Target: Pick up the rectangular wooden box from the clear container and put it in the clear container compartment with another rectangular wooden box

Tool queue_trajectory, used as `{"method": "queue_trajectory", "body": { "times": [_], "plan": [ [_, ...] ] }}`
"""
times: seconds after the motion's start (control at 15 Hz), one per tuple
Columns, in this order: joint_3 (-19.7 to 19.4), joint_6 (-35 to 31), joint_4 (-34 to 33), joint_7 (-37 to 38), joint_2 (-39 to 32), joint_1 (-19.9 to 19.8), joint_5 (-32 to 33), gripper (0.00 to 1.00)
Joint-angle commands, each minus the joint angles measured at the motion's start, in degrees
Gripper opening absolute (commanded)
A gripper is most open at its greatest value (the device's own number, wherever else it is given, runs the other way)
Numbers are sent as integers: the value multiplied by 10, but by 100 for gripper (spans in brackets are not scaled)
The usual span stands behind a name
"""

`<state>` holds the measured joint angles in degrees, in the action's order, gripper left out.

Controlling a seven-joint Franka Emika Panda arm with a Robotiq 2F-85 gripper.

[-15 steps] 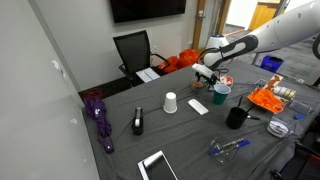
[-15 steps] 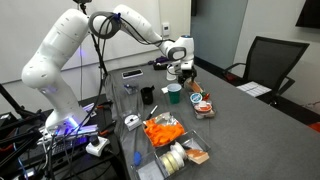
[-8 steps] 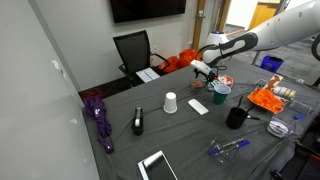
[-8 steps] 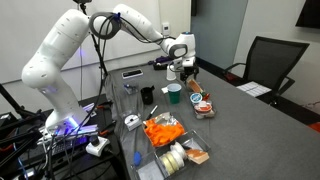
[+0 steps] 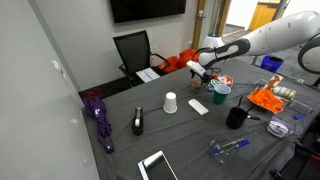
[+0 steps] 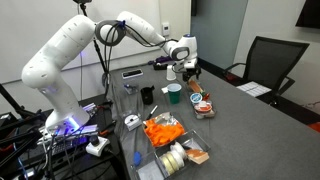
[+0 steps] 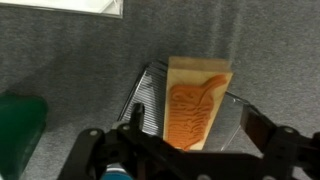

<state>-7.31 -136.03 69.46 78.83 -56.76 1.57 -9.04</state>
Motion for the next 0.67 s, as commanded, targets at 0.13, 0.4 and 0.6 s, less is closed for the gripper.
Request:
{"method": "queue_trajectory", "body": {
  "times": [0.13,0.4,0.6],
  "plan": [
    [7,3,-65,23,-49,-8,-6,100],
    [7,10,-85,25,-65,-10,-3,59],
    [7,14,-94,23,-71,-11,-2,37]
  ]
}}
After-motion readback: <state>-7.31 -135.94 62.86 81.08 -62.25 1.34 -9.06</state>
